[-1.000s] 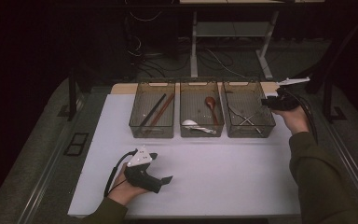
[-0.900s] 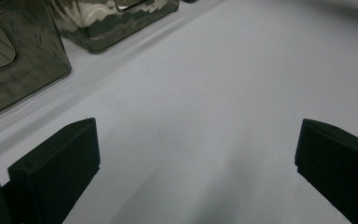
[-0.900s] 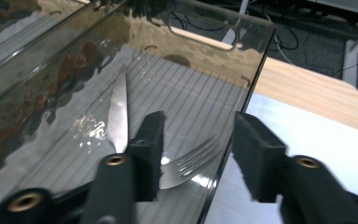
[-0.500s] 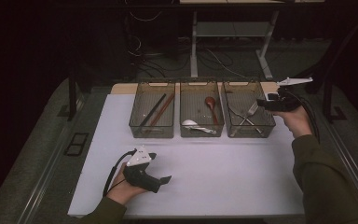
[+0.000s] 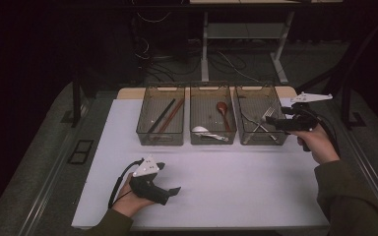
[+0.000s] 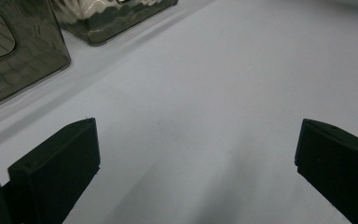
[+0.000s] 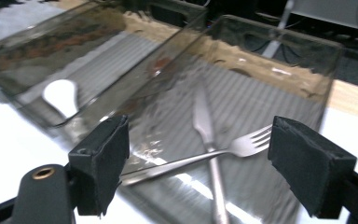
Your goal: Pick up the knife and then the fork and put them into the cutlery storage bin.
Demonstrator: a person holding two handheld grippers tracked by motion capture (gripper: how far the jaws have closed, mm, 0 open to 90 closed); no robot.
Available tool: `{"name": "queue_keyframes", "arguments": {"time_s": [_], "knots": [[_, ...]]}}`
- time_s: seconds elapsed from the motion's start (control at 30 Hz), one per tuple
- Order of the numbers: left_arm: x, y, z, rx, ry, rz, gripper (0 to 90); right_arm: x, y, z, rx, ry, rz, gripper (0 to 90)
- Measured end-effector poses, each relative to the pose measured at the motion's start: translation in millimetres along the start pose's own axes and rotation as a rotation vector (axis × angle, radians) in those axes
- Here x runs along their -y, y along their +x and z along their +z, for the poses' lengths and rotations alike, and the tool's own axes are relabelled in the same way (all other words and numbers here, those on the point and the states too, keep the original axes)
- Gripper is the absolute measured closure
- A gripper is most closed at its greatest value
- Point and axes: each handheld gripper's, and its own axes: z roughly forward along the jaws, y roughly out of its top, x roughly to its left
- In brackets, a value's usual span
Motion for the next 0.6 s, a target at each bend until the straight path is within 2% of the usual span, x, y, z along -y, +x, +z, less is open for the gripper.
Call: {"name": "queue_keyframes", "arguments": {"time_s": [0.27,0.6], "knots": [[-0.5,0.6,-0.5,-0.002,-0.008,-0.002,0.0,22.2,30.7,-9.9,-0.070,-0.027,-0.020,16.9],[-0.4,-0.9,-0.7,-0.004,-0.003,0.004,0.0,53.4,59.9,-22.9,-0.144,-0.066,-0.042,16.9]]}}
